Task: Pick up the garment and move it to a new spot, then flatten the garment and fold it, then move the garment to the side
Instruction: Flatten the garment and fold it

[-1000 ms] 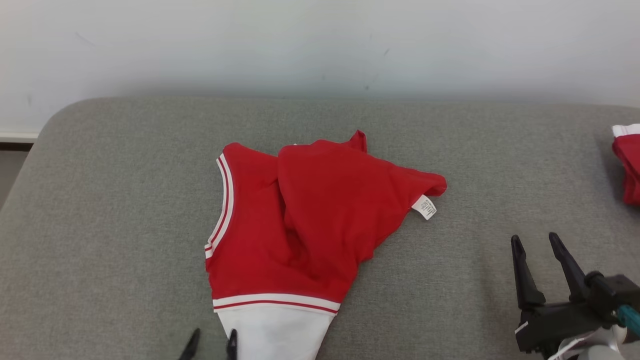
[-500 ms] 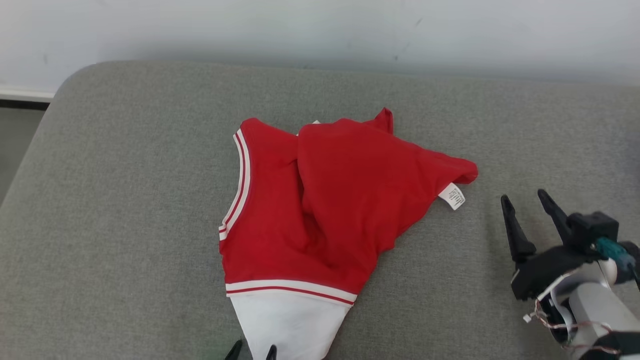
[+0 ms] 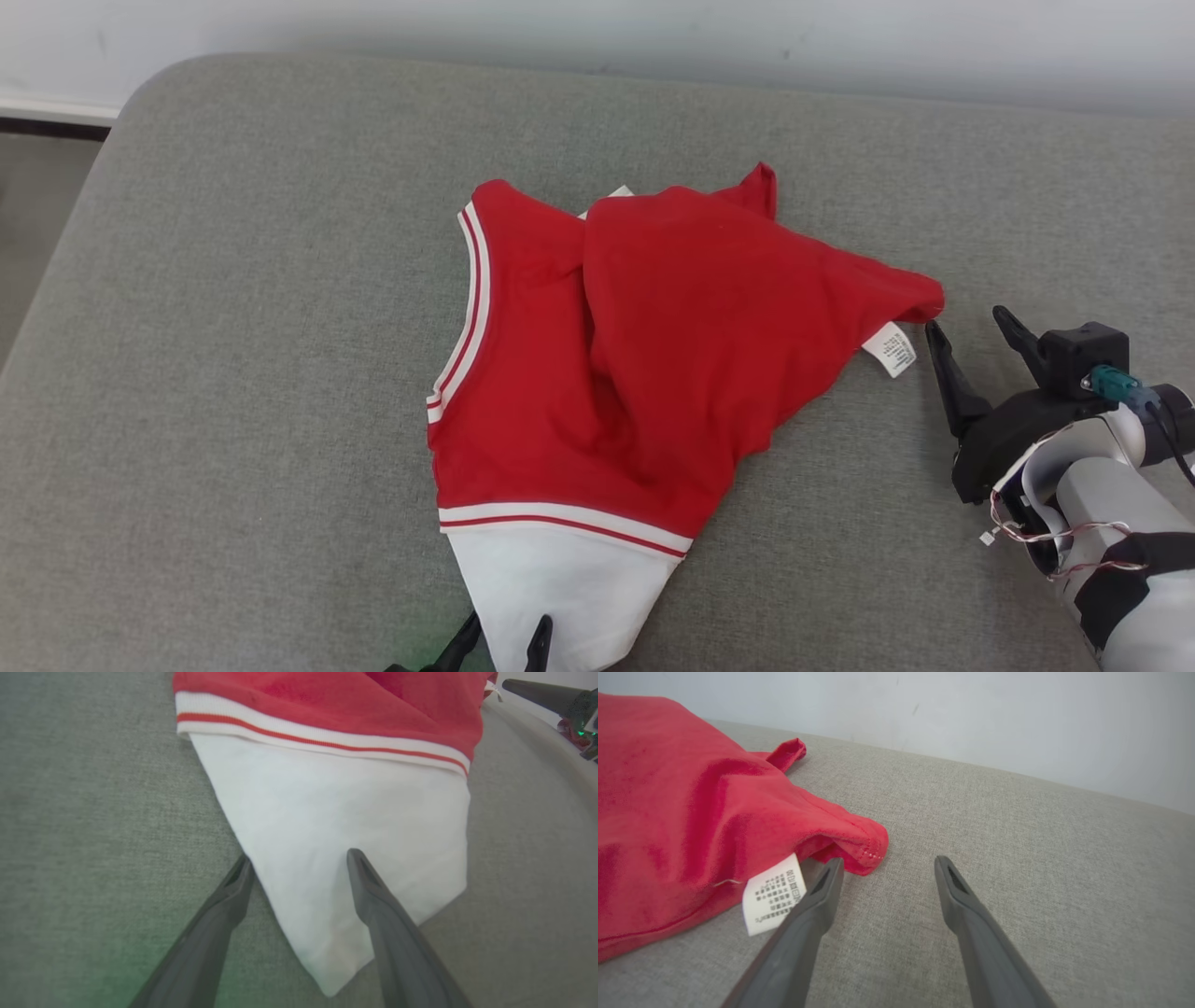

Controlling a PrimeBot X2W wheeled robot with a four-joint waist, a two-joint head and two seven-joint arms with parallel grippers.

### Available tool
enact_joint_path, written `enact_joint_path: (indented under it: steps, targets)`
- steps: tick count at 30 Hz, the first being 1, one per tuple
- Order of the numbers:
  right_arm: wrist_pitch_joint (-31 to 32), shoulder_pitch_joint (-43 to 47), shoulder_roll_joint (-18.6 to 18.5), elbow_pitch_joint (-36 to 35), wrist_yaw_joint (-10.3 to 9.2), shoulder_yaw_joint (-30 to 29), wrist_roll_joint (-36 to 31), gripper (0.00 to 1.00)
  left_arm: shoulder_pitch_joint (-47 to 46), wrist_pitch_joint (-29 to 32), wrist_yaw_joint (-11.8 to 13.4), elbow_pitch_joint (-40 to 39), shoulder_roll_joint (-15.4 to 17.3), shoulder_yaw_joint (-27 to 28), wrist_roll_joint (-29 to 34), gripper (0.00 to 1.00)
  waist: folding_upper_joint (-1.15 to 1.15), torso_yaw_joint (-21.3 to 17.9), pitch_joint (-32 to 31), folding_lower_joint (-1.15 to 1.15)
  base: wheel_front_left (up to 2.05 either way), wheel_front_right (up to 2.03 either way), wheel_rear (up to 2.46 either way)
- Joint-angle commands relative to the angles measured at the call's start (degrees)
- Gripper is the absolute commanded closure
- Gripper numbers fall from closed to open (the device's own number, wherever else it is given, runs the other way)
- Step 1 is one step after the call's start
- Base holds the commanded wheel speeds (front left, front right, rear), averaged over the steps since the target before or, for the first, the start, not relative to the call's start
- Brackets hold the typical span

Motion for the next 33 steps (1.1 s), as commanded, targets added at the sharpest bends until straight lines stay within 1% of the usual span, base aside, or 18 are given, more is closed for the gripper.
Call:
enact_joint_path:
  steps: [1, 12, 13, 14, 15, 16, 17, 18, 20, 22, 23, 28, 33]
  targets:
    - [-0.04, -1.32, -0.48, 1.58, -0.16, 1.54, 1.03, 0.0, -1.15, 0.26, 0.07, 0.71, -0.02, -0.36, -0.59, 0.0, 0.0, 0.92, 1.03, 0.0, 0.0, 0.0, 0.0]
    - [-0.03, -6.41, -0.86, 7.1, -0.16, 7.16, 6.95, 0.0, -4.21, 0.37, 0.04, 0.66, -0.94, -3.96, -2.52, 0.0, 0.0, 3.07, 3.84, 0.0, 0.0, 0.0, 0.0]
    - [-0.01, -6.6, -0.77, 7.32, -0.16, 7.64, 7.36, 0.35, -4.41, 0.39, 0.02, 0.72, -1.07, -4.45, -2.9, 0.0, 0.0, 3.2, 3.97, 0.0, 0.0, 0.0, 0.0]
    - [0.0, -6.84, -0.84, 7.38, -0.16, 8.11, 7.86, 0.8, -4.58, 0.39, 0.01, 0.85, -1.2, -4.92, -3.09, 0.09, 0.0, 3.3, 4.09, 0.0, 0.0, 0.0, 0.0]
    - [0.0, -6.84, -0.84, 7.38, -0.16, 8.11, 7.86, 0.8, -4.58, 0.39, 0.01, 0.85, -1.2, -4.92, -3.09, 0.09, 0.0, 3.3, 4.09, 0.0, 0.0, 0.0, 0.0]
    - [0.0, -6.96, -0.86, 7.46, -0.16, 8.57, 8.34, 1.0, -4.69, 0.38, -0.04, 1.01, -1.29, -5.36, -3.19, 0.36, 0.0, 3.35, 4.2, 0.0, 0.0, 0.0, 0.0]
    - [0.01, -7.01, -0.8, 7.61, -0.16, 9.06, 8.84, 1.0, -4.88, 0.38, -0.07, 1.23, -1.38, -5.81, -3.57, 0.72, 0.0, 3.34, 4.25, 0.0, 0.0, 0.0, 0.0]
    - [0.02, -7.17, -0.81, 7.65, -0.16, 9.51, 9.28, 1.0, -5.11, 0.39, -0.1, 1.32, -1.49, -6.27, -3.98, 1.0, 0.0, 3.28, 4.26, 0.0, 0.0, 0.0, 0.0]
    - [0.0, -7.23, -1.24, 6.64, -0.16, 9.81, 9.89, 1.0, -5.25, 0.42, -0.11, 0.67, -1.63, -6.45, -4.77, 1.0, 0.0, 3.01, 4.06, 0.0, 0.0, 0.0, 0.0]
    - [-0.01, -6.63, -2.09, 4.88, -0.16, 9.78, 10.1, 1.0, -5.02, 0.22, 0.0, -0.91, -1.29, -5.3, -6.33, 1.0, 0.0, 2.57, 3.49, 0.0, 0.0, 0.0, 0.0]
    - [-0.02, -5.38, -2.81, 2.72, -0.16, 9.47, 10.08, 1.0, -4.58, 0.1, 0.06, -2.36, -1.23, -4.35, -6.67, 1.0, 0.0, 1.93, 2.63, 0.0, 0.0, 0.0, 0.0]
    - [-0.02, -0.63, -5.13, -3.03, -0.16, 7.61, 9.57, 1.0, -3.65, -0.03, 0.06, -6.68, -0.89, -1.32, -7.41, 1.0, 0.0, 0.18, 0.02, 0.0, 0.0, 0.0, 0.0]
    - [-0.02, 5.67, -7.0, -9.64, -0.16, 5.61, 8.51, 1.0, -2.78, -0.03, 0.06, -11.66, 0.24, 2.11, -8.31, 1.0, 0.0, -1.73, -2.73, 0.0, 0.0, 0.0, 0.0]
